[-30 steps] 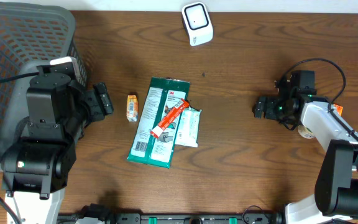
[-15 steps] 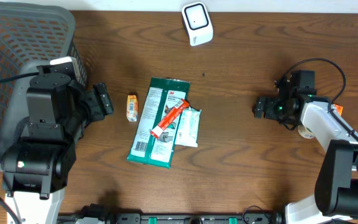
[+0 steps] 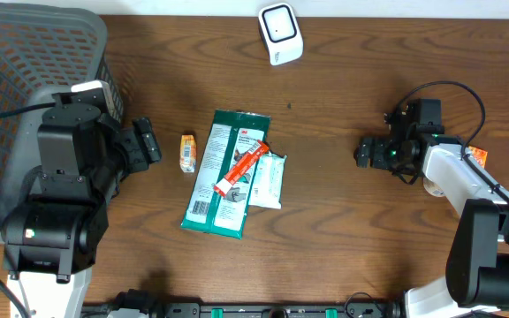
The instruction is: Scan the item barcode
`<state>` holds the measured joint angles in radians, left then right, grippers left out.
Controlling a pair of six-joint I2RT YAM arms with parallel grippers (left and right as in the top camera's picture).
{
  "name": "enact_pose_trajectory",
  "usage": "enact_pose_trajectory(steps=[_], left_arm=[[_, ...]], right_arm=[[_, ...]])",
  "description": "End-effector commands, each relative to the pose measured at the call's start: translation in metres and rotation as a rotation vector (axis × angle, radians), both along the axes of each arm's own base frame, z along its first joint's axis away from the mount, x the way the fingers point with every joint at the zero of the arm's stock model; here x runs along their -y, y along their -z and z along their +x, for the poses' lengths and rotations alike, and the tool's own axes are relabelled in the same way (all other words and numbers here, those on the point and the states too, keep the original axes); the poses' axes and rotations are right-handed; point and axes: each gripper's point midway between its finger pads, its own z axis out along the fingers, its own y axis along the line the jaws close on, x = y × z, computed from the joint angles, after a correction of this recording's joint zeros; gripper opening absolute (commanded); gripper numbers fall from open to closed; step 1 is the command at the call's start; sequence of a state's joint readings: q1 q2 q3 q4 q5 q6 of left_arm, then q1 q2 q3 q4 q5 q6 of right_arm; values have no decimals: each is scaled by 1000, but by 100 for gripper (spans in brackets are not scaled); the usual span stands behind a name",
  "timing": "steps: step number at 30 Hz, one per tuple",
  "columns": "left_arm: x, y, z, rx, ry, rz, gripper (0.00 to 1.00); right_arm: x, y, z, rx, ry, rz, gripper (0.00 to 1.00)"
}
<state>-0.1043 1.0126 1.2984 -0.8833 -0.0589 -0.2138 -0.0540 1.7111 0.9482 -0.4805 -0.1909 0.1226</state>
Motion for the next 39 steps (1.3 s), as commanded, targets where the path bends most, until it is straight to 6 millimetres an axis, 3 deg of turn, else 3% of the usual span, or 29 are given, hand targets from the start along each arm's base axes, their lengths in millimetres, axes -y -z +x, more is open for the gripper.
enact_pose_trajectory(steps=[1, 13, 19, 28, 36, 39], left_arm=[[-3, -4, 0, 11, -14, -2, 87], [-3, -4, 0, 11, -14, -2, 87], [-3, -4, 0, 11, -14, -2, 87], [-3, -4, 0, 11, -14, -2, 87], [-3, -4, 0, 11, -14, -2, 87], [-3, -4, 0, 11, -14, -2, 87]], right_arm=[[-3, -3, 4, 9, -3, 10, 99], [-7, -3, 4, 8, 6, 34, 97], [-56, -17, 9, 39, -58, 232, 85], [-137, -21, -4, 42, -220, 263, 85], [-197, -22, -36, -42, -239, 318, 89], [-216, -21, -51, -61, -297, 316, 79]])
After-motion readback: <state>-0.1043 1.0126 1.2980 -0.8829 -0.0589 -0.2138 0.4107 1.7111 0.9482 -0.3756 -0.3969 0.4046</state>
